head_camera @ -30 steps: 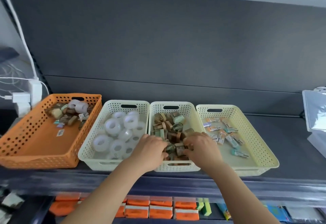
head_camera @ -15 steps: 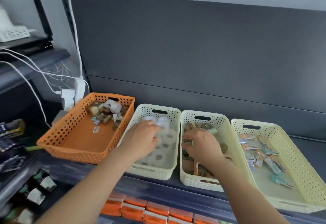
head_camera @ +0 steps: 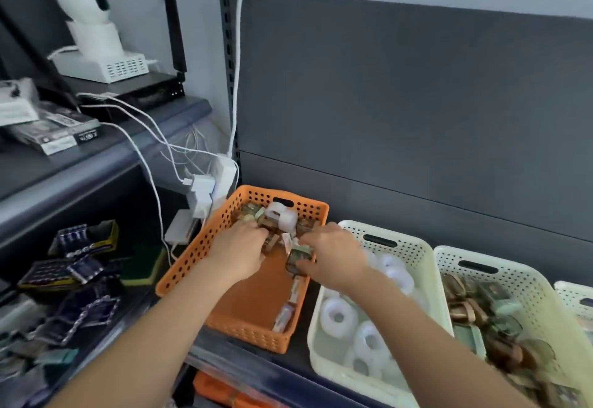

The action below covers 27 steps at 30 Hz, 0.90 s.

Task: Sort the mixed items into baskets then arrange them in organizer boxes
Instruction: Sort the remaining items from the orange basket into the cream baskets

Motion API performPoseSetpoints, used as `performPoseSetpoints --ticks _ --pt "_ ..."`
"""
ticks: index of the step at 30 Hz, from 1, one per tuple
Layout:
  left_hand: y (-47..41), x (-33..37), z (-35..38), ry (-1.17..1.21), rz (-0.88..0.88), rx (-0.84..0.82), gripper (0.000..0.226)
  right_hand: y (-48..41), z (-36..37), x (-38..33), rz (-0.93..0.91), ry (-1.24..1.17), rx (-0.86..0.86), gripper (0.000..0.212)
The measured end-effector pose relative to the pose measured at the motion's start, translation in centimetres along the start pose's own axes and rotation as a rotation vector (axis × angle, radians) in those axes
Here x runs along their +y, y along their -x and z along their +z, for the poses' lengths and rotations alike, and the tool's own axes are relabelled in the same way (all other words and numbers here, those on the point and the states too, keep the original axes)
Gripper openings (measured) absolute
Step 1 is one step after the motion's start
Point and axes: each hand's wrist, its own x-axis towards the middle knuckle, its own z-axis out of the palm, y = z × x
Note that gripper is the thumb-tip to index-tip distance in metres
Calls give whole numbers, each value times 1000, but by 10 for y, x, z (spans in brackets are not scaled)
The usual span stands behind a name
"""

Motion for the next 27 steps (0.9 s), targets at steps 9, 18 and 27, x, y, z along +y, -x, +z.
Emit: performPoseSetpoints --ticks 9,18,27 --pt "-43 -39 39 -40 143 -129 73 -57 33 -22 135 355 -230 26" --pt "-60 -40 56 87 116 -27 45 -58 44 -15 185 230 -221 34" --pt "-52 -20 35 471 -13 24 57 -34 28 -4 207 -241 214 45"
